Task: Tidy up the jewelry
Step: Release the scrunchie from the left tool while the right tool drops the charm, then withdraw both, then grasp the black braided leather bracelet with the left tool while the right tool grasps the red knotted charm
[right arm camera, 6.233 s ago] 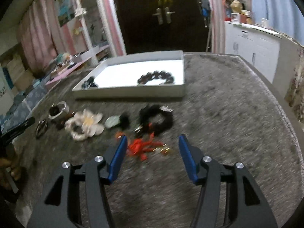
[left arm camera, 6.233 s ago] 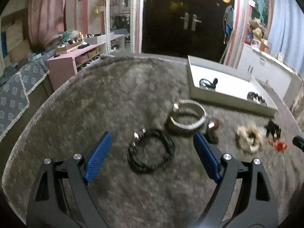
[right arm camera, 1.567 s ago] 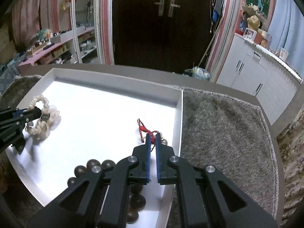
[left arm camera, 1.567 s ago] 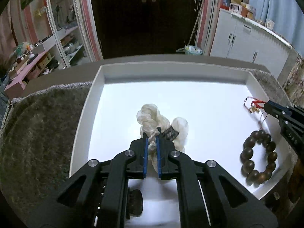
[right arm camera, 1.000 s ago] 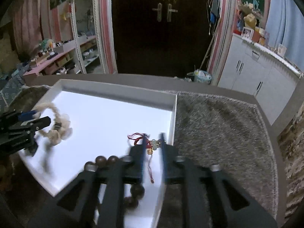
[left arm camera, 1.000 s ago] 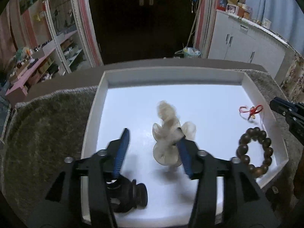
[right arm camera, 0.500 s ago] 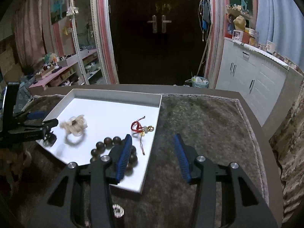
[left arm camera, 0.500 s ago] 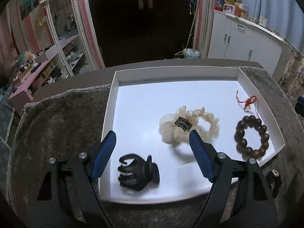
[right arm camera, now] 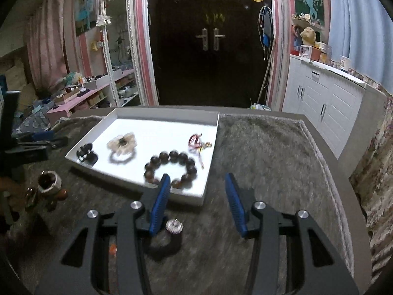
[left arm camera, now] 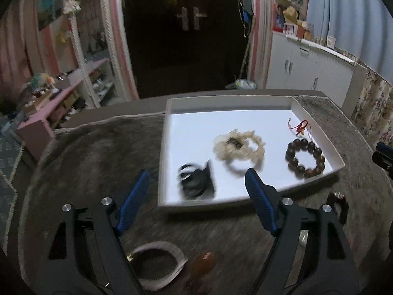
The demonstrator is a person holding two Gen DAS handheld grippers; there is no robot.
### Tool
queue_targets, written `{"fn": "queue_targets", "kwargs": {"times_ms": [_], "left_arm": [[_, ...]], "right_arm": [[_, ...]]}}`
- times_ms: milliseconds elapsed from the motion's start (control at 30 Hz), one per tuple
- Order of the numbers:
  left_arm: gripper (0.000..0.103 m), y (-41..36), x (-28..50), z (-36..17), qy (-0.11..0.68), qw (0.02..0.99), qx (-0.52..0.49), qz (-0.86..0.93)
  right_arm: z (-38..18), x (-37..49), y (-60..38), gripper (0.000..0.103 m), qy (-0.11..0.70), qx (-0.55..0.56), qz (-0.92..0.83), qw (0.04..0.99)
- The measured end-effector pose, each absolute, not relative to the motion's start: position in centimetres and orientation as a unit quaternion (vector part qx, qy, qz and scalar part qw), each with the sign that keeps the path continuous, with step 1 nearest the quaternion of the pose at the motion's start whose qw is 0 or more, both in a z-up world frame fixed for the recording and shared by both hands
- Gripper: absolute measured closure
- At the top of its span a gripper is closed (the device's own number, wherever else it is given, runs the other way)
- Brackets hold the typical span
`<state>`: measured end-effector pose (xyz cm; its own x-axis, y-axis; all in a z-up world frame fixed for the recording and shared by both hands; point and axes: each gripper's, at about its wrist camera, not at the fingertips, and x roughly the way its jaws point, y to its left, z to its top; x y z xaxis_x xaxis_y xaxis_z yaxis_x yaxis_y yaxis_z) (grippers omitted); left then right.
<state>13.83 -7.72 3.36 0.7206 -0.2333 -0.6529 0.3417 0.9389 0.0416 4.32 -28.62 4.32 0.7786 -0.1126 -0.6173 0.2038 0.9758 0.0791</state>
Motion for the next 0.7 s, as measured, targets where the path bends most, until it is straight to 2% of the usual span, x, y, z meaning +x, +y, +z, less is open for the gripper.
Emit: {"fn": "queue_targets", "kwargs": {"times_ms": [300,400,500,700], "left_arm": [[0.016,1.9,5.7,1.3,0.322,0.941,0.06,-0.083],[0.016,3.5,4.5,0.3,0.321,0.942,0.072,-0.057],[0.016,5.5,4.0,-1.0,0.338,0.939,0.041,-0.055],[0.016,5.9,3.4,-2.4,0.354,0.933,0.024,-0.063]], "right_arm": [[-0.1,-0.5,-24.3,0.056,0.359,0.077,-0.09,0.926],[-1.3,-1.1,-23.4,0.056,0.371,0.08,-0.088,0.921],[-1.7,-1.3,-22.9,0.056,0.372,0.082,-0.088,0.92],[-1.6,-1.1,-21.6,0.056,0.371,0.076,-0.08,0.922]]}}
